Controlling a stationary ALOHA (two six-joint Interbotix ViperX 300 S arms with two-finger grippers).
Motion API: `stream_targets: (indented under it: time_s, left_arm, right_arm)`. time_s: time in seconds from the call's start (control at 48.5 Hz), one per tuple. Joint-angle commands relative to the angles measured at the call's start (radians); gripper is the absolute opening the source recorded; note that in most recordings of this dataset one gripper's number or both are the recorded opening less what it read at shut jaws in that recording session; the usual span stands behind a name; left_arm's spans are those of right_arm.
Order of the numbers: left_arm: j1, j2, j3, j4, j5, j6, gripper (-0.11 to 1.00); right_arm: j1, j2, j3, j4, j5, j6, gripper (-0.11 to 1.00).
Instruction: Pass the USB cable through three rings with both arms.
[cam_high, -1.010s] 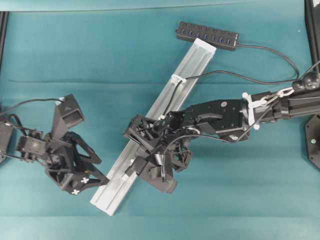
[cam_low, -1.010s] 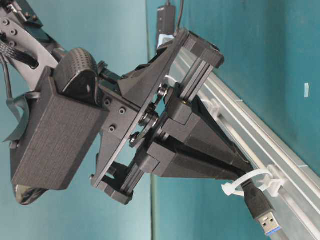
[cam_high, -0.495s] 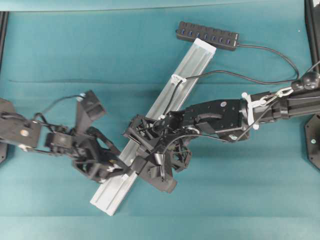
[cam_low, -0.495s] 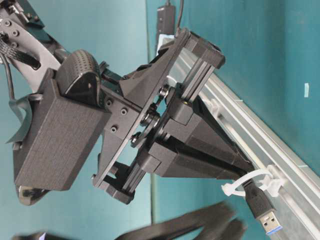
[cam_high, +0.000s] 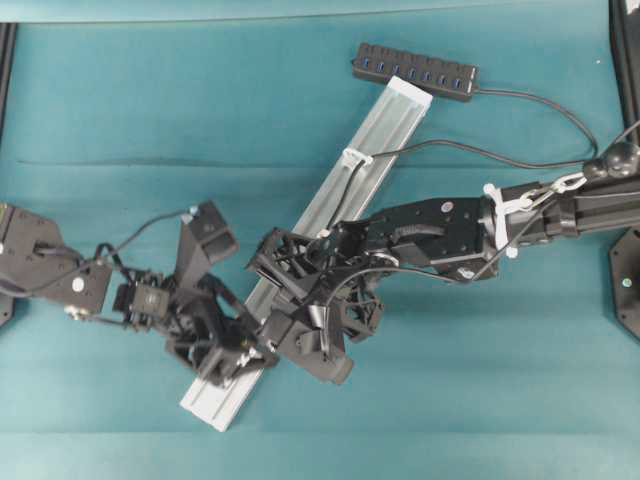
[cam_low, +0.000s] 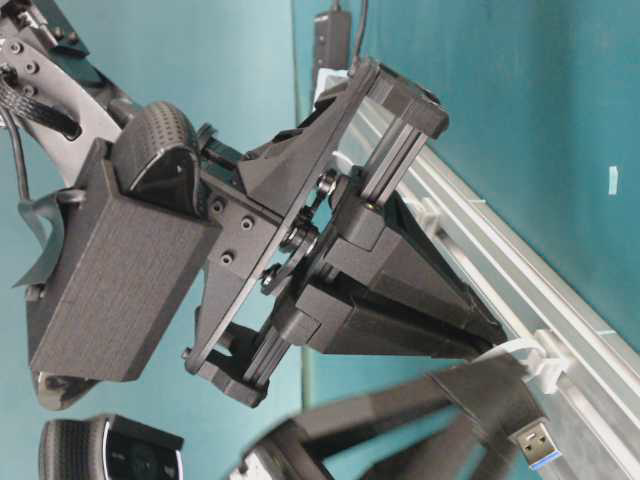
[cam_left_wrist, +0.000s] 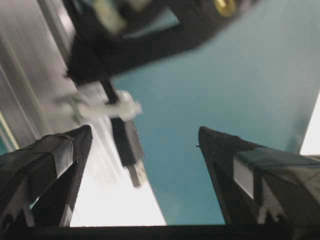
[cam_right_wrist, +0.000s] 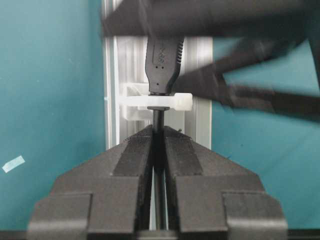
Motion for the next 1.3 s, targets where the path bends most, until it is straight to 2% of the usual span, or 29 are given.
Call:
stream_targets:
  time_s: [0.0,0.392,0.495,0.598,0.763,0.825,1.278]
  left_arm:
    - [-0.006,-0.006,-0.014,0.002,-0.005,-0.006,0.92]
    - [-0.002,-0.006,-0.009,0.002,0.008,-0.002,0.92]
    - [0.002,-0.008,-0.008,0.002,0.014,0.0,0.87]
    - [0.003,-0.006,-0.011,0.002,0.014,0.0,0.7]
    - [0.008,-0.008,-0.008,0.002,0.014,0.014,0.23]
    - [0.006,-0.008,-0.006,0.002,0.015,0.014,0.13]
    - [0.008,-0.009,-0.006,0.002,0.015,0.012,0.12]
  right_arm:
    - [-0.002,0.002,-0.003,0.003,-0.003,0.012,0.07]
    - [-0.003,0.002,-0.002,0.005,-0.002,0.012,0.07]
    - [-0.003,0.0,-0.002,0.005,-0.002,0.012,0.07]
    - [-0.003,0.002,-0.002,0.005,-0.002,0.012,0.07]
    - [-0.003,0.002,-0.002,0.005,-0.002,0.011,0.07]
    - [-0.003,0.002,-0.002,0.005,-0.002,0.011,0.07]
    - [-0.003,0.0,-0.002,0.005,-0.003,0.012,0.07]
